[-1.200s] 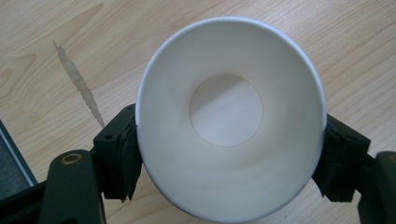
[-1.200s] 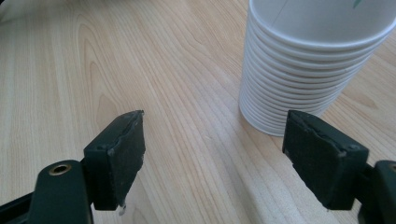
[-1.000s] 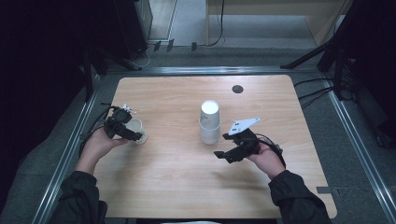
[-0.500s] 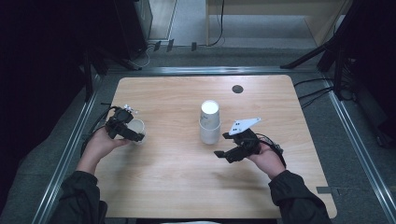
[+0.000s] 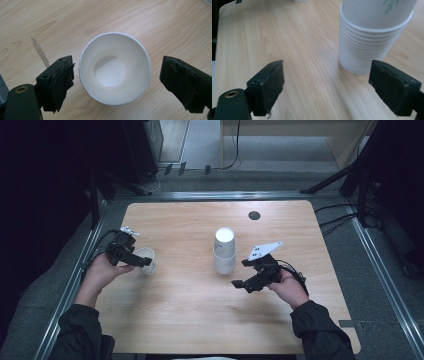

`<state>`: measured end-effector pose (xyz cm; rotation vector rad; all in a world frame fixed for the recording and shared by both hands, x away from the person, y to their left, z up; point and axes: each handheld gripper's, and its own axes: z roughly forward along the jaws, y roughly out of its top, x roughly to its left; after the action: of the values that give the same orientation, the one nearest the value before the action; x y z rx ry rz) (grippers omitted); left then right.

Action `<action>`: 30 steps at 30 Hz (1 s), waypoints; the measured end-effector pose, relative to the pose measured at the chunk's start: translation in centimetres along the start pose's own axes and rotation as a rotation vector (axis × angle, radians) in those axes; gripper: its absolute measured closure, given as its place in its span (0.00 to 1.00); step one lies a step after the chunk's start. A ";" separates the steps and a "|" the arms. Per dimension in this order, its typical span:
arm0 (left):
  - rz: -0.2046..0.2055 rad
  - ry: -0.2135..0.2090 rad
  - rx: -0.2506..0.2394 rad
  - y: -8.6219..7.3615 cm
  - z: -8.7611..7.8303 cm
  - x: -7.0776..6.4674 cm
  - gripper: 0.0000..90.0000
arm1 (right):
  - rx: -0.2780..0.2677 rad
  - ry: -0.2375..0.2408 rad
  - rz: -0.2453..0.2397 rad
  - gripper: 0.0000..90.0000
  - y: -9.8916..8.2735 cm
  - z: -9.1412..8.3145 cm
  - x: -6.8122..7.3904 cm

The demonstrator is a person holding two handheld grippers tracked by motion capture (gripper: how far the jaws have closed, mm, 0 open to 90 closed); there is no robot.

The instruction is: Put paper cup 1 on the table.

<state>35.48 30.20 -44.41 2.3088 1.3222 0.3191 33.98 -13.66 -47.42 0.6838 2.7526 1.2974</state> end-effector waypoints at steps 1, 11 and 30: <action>0.000 0.000 0.000 0.0 0.0 0.0 0.14 | 0.000 0.000 0.000 0.15 0.0 0.0 0.0; 0.014 -0.074 -0.112 0.3 -3.0 -1.6 0.14 | -0.008 0.004 0.093 0.15 1.0 -1.5 -0.6; 0.109 -0.235 -0.158 1.0 -2.0 -7.0 0.16 | 0.014 -0.099 -0.024 0.19 4.8 -3.9 -2.3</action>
<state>31.76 24.31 -41.98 2.2115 1.0229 0.1728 37.04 -14.78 -41.70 0.6942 2.6854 1.2061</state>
